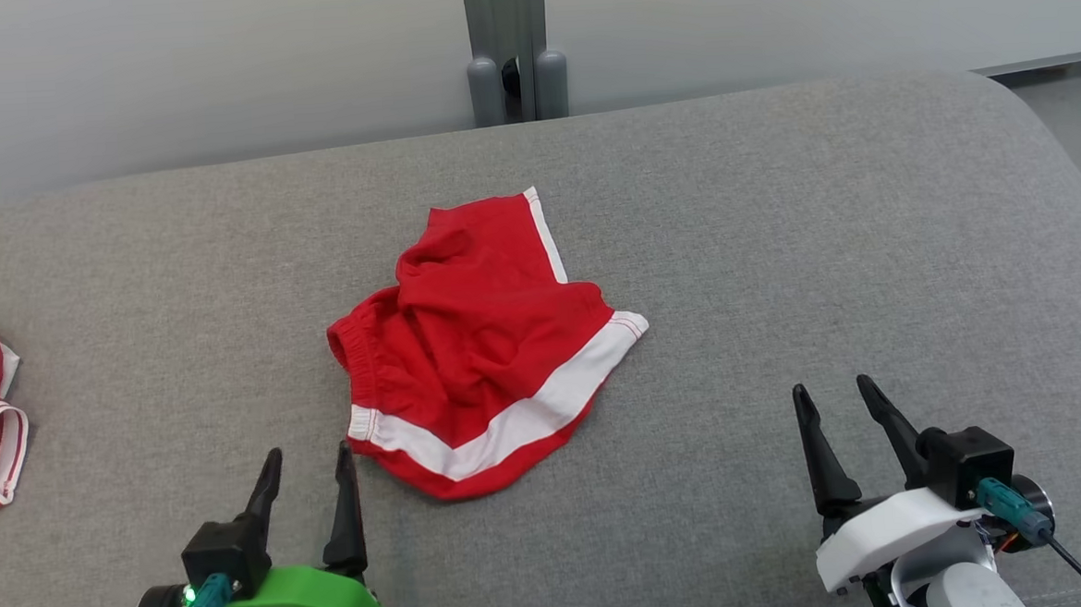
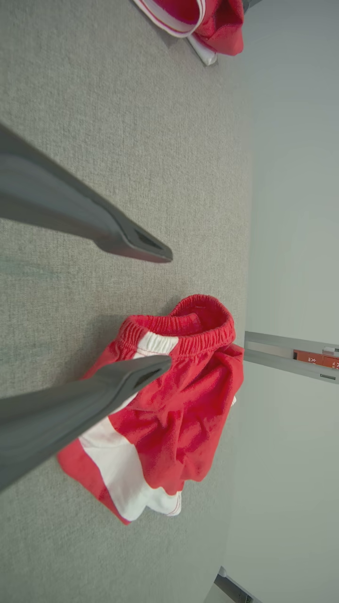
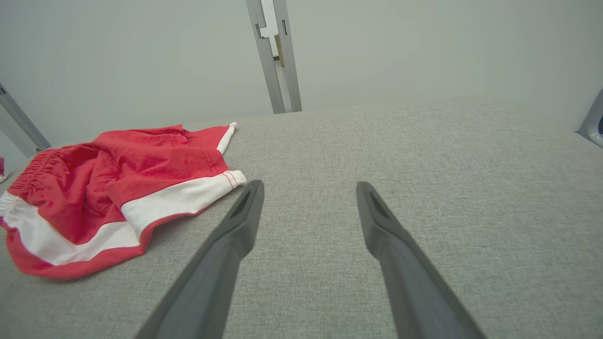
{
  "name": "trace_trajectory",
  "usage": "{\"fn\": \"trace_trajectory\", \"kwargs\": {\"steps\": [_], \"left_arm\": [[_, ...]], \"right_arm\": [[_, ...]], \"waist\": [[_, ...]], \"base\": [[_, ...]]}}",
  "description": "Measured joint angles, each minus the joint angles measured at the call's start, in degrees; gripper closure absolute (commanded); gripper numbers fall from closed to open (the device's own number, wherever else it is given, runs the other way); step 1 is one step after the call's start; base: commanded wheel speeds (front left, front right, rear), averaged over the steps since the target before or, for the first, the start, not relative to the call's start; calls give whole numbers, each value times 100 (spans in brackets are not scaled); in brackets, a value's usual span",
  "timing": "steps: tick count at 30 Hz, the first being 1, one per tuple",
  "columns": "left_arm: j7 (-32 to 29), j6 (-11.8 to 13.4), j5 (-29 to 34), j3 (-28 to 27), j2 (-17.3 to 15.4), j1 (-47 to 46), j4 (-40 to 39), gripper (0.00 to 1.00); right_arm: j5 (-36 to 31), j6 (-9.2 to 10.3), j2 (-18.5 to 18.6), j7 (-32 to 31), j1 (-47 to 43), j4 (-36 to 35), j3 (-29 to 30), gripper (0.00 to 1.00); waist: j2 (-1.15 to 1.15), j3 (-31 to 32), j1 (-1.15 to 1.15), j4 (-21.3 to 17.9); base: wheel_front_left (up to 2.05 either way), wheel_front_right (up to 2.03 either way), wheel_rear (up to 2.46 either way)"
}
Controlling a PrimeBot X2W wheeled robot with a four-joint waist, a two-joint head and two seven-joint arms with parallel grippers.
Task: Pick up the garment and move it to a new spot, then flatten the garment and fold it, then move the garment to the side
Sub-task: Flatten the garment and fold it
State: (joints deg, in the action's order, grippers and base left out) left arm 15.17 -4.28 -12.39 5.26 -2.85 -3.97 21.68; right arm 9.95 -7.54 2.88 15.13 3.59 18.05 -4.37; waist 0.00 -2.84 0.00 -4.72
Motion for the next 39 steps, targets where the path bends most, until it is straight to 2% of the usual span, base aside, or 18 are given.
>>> {"fn": "trace_trajectory", "kwargs": {"steps": [7, 20, 21, 22, 23, 28, 39], "left_arm": [[-1, -229, -144, 375, 2, -359, 379, 0], [-2, -283, 10, 165, -10, -1189, 1485, 0], [-3, -280, 85, 131, -25, -1229, 1527, 39], [-2, -279, 136, 96, -30, -1261, 1545, 86], [-2, -278, 141, 73, -27, -1273, 1553, 100], [-3, -249, 185, -136, -22, -1285, 1638, 100], [-3, -24, 277, -710, -11, -1365, 1373, 100]], "right_arm": [[-4, 0, 1, 0, 56, -16, -45, 0], [-41, 0, -1, 0, 197, -65, -56, 0], [-41, 0, 0, 0, 198, -76, -53, 0], [-41, 0, 0, 0, 198, -82, -46, 0], [-41, 0, -1, 0, 199, -87, -41, 0], [-41, 0, -1, 0, 224, -111, 7, 0], [-37, 0, 0, 0, 338, -121, -43, 0]], "waist": [[0, -136, 0, -65], [0, -459, 0, -303], [0, -482, 0, -323], [0, -503, 0, -341], [0, -515, 0, -349], [0, -601, 0, -370], [0, -624, 0, -348]], "base": [[0, 0, 0], [0, 0, 0], [0, 0, 0], [0, 0, 0], [0, 0, 0], [0, 0, 0], [0, 0, 0]]}}
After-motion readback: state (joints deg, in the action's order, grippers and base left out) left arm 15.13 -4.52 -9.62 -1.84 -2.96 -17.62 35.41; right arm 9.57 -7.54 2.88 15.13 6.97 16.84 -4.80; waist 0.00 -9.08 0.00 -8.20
